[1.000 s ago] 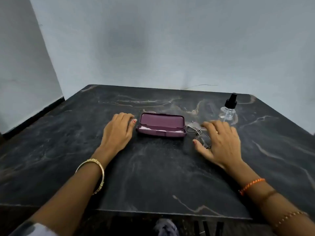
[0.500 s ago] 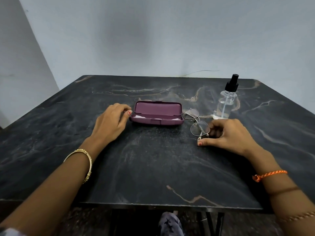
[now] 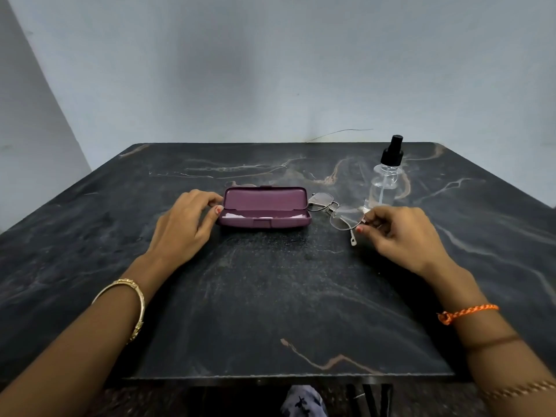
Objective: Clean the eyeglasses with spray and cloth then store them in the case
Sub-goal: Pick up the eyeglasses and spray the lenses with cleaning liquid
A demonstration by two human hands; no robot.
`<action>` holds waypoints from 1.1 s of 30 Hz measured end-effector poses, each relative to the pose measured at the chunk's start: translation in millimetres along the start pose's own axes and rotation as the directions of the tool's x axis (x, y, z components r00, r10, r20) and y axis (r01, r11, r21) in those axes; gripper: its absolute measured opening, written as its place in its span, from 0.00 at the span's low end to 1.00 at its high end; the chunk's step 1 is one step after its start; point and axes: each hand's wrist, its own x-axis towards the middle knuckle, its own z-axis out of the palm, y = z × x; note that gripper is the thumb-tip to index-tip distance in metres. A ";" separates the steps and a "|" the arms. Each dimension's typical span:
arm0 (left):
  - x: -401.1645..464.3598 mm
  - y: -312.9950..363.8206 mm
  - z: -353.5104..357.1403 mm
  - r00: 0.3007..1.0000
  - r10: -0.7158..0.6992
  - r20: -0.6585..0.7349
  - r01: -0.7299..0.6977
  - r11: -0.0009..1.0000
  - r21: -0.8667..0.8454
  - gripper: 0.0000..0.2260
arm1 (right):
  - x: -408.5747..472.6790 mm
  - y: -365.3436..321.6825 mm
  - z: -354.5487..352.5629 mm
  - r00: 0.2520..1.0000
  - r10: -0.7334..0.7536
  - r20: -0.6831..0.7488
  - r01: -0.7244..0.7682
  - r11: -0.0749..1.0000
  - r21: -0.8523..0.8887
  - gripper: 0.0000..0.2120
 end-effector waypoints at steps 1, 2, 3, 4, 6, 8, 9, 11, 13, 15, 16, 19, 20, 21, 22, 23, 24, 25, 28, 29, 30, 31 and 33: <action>-0.3 -0.2 0.1 1.000 0.007 0.000 -0.007 1.000 0.002 0.08 | -0.6 -0.3 0.0 0.997 0.010 -0.074 -0.011 1.000 -0.014 0.03; -0.3 0.2 -0.1 1.000 0.018 0.001 -0.018 1.000 0.006 0.08 | -0.6 -0.3 -0.2 0.989 0.017 -0.147 -0.020 1.000 -0.015 0.04; -0.3 0.6 -0.4 1.000 0.027 0.001 -0.027 1.000 0.009 0.08 | -0.5 -0.2 0.0 0.979 0.028 -0.201 -0.030 1.000 -0.007 0.04; -0.4 1.2 -0.8 0.999 0.034 -0.003 -0.034 0.999 0.012 0.08 | -0.8 -0.7 0.4 0.972 0.038 -0.233 -0.038 0.999 0.002 0.05; 0.0 2.3 -1.6 0.999 0.037 -0.034 -0.037 0.999 0.010 0.08 | -0.7 -2.0 2.1 0.962 0.033 -0.270 -0.030 0.999 0.016 0.04; 1.0 3.4 -2.2 0.996 0.022 -0.087 -0.024 1.000 -0.012 0.09 | -1.2 -2.9 3.1 0.946 0.021 -0.325 -0.009 0.999 0.039 0.04; 2.0 4.5 -2.3 0.993 0.012 -0.117 -0.016 0.999 -0.035 0.10 | -1.1 -3.3 2.7 0.933 0.016 -0.361 0.004 0.998 0.055 0.04; 5.3 8.5 -1.6 0.983 -0.023 -0.184 0.001 0.993 -0.119 0.11 | -1.7 -4.0 1.7 0.904 0.000 -0.428 0.034 0.997 0.072 0.03; 12.1 14.4 -1.0 0.957 -0.100 -0.271 0.027 0.965 -0.260 0.11 | -2.0 -4.8 0.9 0.874 -0.016 -0.486 0.066 0.994 0.087 0.02; 22.6 20.8 0.5 0.912 -0.229 -0.341 0.069 0.904 -0.421 0.10 | -1.4 -6.0 1.0 0.848 -0.017 -0.529 0.105 0.985 0.136 0.02; 28.8 24.3 2.0 0.886 -0.306 -0.349 0.097 0.858 -0.505 0.09 | -0.9 -7.7 1.3 0.839 -0.012 -0.543 0.125 0.977 0.171 0.02; 50.1 40.0 7.2 0.830 -0.478 -0.288 0.152 0.690 -0.708 0.06 | 4.3 -16.3 0.9 0.810 -0.015 -0.586 0.217 0.936 0.276 0.02; 56.9 46.1 9.5 0.821 -0.509 -0.259 0.153 0.633 -0.759 0.06 | 7.5 -20.0 0.7 0.806 -0.017 -0.591 0.244 0.920 0.307 0.02; 63.4 51.9 11.9 0.812 -0.534 -0.237 0.144 0.576 -0.805 0.05 | 12.6 -24.6 0.9 0.808 -0.020 -0.588 0.265 0.905 0.333 0.03; 68.5 56.8 14.1 0.804 -0.557 -0.209 0.134 0.513 -0.848 0.06 | 18.2 -29.6 1.4 0.817 -0.027 -0.576 0.281 0.891 0.357 0.03; 70.8 60.8 16.1 0.797 -0.579 -0.174 0.125 0.440 -0.889 0.07 | 23.3 -34.1 2.3 0.824 -0.040 -0.566 0.300 0.878 0.374 0.04; 73.9 62.7 16.9 0.790 -0.595 -0.148 0.105 0.370 -0.923 0.08 | 32.1 -39.1 3.1 0.824 -0.063 -0.563 0.328 0.864 0.383 0.05; 74.3 64.1 17.9 0.789 -0.603 -0.120 0.093 0.309 -0.947 0.09 | 39.1 -43.5 4.3 0.829 -0.082 -0.553 0.347 0.852 0.393 0.07; 64.3 64.6 19.7 0.817 -0.574 -0.057 0.097 0.235 -0.967 0.10 | 49.8 -54.5 11.7 0.830 -0.143 -0.539 0.404 0.820 0.405 0.11; 61.3 63.4 19.8 0.836 -0.547 -0.035 0.102 0.219 -0.970 0.10 | 52.7 -56.0 16.4 0.829 -0.149 -0.540 0.419 0.803 0.423 0.12; 58.6 64.3 18.6 0.853 -0.522 -0.006 0.114 0.197 -0.974 0.10 | 53.8 -56.8 20.8 0.833 -0.142 -0.535 0.421 0.791 0.445 0.13; 56.8 65.1 17.2 0.864 -0.503 0.020 0.123 0.172 -0.977 0.11 | 53.8 -57.4 25.3 0.839 -0.133 -0.528 0.416 0.782 0.464 0.13; 54.7 68.8 13.7 0.872 -0.485 0.058 0.126 0.108 -0.986 0.14 | 51.8 -55.7 30.1 0.853 -0.141 -0.502 0.411 0.775 0.481 0.13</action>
